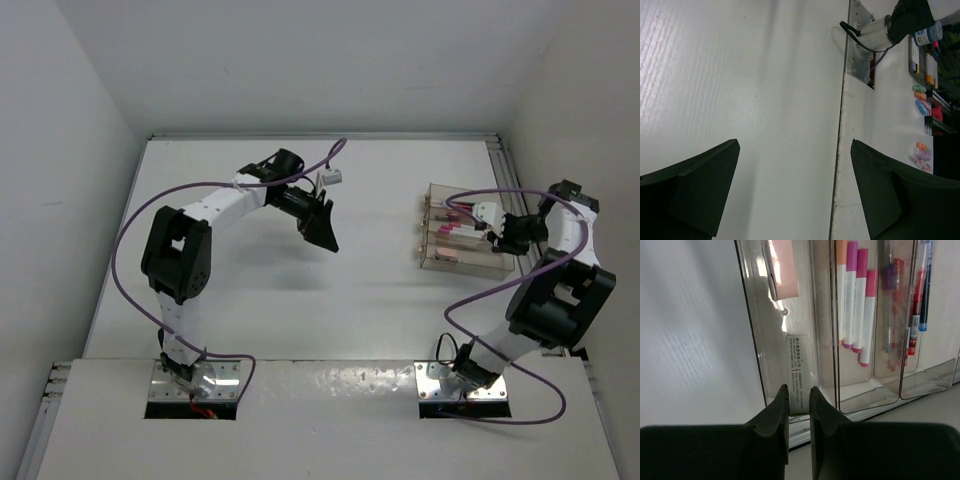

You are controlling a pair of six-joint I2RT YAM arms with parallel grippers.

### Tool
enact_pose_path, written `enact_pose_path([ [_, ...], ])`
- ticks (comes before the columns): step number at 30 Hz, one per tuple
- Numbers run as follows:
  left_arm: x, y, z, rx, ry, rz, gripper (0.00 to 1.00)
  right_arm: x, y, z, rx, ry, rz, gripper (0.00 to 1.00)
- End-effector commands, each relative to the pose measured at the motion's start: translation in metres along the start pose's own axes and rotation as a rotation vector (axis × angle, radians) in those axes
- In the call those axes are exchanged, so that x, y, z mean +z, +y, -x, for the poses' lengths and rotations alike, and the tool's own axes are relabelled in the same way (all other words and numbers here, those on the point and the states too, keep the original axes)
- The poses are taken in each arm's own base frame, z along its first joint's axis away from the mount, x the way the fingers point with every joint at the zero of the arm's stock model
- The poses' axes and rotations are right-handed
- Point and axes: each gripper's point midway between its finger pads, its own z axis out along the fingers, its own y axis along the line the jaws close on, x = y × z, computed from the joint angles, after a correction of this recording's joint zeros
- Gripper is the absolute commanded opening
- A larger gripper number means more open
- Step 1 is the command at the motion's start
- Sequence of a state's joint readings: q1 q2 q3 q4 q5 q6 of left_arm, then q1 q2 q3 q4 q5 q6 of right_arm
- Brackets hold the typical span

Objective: Sort the stationery into containers
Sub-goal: Place the stationery into the container

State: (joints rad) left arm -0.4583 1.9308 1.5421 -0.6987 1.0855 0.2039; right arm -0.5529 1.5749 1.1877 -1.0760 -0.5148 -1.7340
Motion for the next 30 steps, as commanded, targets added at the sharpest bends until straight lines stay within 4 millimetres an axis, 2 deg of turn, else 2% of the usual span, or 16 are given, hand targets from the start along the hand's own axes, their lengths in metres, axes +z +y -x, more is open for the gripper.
enact_pose_path([
  [1,-0.009,0.002,0.011,0.050,-0.016,0.025,1.00,0.005,-0.012,-0.004,-0.051,0.009,-0.014,0.00],
  [5,-0.015,0.013,0.009,0.036,-0.014,0.088,1.00,0.020,-0.016,-0.008,-0.027,0.020,0.015,0.00],
  [8,-0.026,0.021,0.010,0.033,-0.025,0.147,1.00,0.030,-0.015,-0.011,-0.008,0.025,0.038,0.04],
  [12,-0.053,0.039,0.014,-0.019,-0.079,0.239,1.00,0.040,-0.006,-0.008,0.018,0.036,0.087,0.45],
  [15,-0.079,0.055,0.018,-0.055,-0.126,0.310,1.00,0.035,-0.008,0.008,0.060,0.006,0.063,0.54],
  [17,-0.105,0.066,0.024,-0.060,-0.177,0.381,1.00,0.022,-0.014,0.034,0.111,-0.056,0.019,0.59],
  [19,-0.124,0.065,0.029,-0.070,-0.219,0.415,1.00,0.012,-0.017,0.061,0.219,-0.113,-0.004,0.67],
  [21,-0.145,0.072,0.027,-0.103,-0.254,0.467,1.00,-0.003,-0.021,0.100,0.272,-0.203,-0.035,0.71],
  [22,-0.156,0.069,0.029,-0.096,-0.272,0.504,1.00,-0.007,-0.018,0.115,0.421,-0.241,-0.034,0.74],
  [23,-0.165,0.073,0.021,-0.120,-0.279,0.538,1.00,-0.018,-0.025,0.136,0.450,-0.317,-0.078,0.78],
  [24,-0.175,0.078,0.016,-0.131,-0.278,0.600,1.00,-0.020,-0.022,0.154,0.607,-0.366,-0.063,0.80],
  [25,-0.186,0.071,0.016,-0.118,-0.291,0.635,1.00,-0.020,-0.029,0.165,0.636,-0.414,-0.094,0.83],
  [26,-0.195,0.076,0.001,-0.141,-0.282,0.667,1.00,-0.030,-0.029,0.180,0.679,-0.460,-0.122,0.84],
  [27,-0.203,0.071,-0.002,-0.131,-0.281,0.693,1.00,-0.032,-0.026,0.195,0.812,-0.502,-0.106,0.85],
  [29,-0.214,0.073,-0.023,-0.172,-0.274,0.741,1.00,-0.034,-0.024,0.210,0.865,-0.556,-0.142,0.92],
  [30,-0.226,0.069,-0.026,-0.171,-0.295,0.772,1.00,-0.031,-0.022,0.212,0.865,-0.557,-0.159,0.93],
])
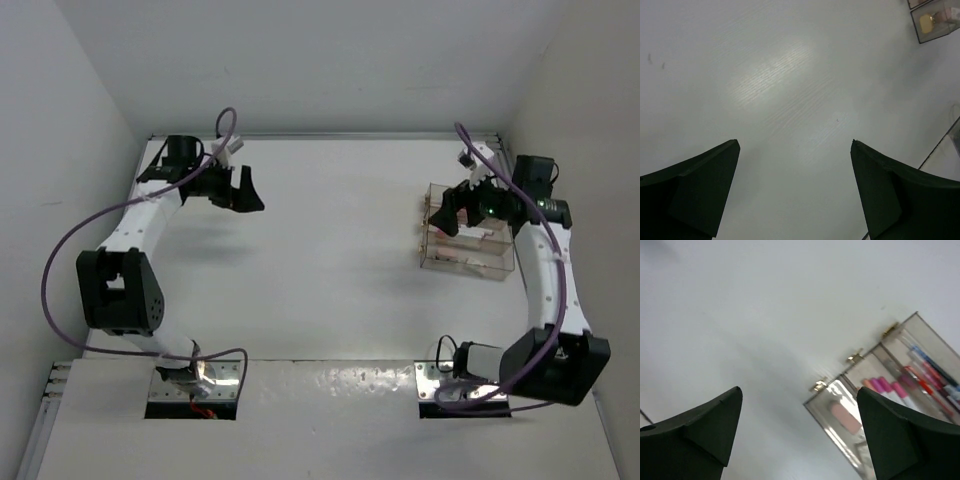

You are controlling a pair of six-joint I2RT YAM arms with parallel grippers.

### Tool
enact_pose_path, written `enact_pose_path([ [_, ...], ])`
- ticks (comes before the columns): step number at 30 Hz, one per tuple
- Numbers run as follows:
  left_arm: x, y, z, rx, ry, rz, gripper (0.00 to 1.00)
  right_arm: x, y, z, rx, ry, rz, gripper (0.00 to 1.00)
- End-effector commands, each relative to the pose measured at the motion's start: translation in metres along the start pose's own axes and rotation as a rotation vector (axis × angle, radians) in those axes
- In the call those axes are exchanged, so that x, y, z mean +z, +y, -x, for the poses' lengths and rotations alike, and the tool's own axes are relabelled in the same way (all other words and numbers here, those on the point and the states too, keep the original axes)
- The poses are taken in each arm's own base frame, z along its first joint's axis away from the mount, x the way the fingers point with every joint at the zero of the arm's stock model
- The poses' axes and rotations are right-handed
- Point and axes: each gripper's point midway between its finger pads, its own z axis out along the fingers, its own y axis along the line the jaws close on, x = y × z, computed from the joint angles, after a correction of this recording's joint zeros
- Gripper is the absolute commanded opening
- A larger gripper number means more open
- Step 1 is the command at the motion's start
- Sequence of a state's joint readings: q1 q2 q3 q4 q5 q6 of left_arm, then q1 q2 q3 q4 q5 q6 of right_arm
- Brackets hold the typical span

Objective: Sort the stationery into containers
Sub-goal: Place the stationery into the container

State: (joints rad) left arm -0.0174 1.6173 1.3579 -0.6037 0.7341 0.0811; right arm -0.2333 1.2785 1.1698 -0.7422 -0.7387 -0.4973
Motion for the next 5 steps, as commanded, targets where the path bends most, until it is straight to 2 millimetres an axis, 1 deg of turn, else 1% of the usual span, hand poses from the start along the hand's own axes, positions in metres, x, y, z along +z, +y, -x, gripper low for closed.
enact_pose_path([
  [1,-0.030,0.017,-0.009,0.001,-0.026,0.113,1.00,0.008,0.020,0.025,0.267,-0.114,-0.012,0.94],
  [2,-0.035,0.018,-0.015,-0.006,-0.028,0.130,1.00,0.009,0.023,0.025,0.256,-0.108,-0.037,0.94],
  [3,-0.039,0.021,-0.016,-0.008,-0.039,0.144,1.00,0.010,0.023,0.023,0.261,-0.101,-0.053,0.95],
  [5,-0.050,0.024,-0.012,0.005,-0.071,0.171,1.00,0.011,0.023,0.022,0.273,-0.091,-0.063,0.95],
])
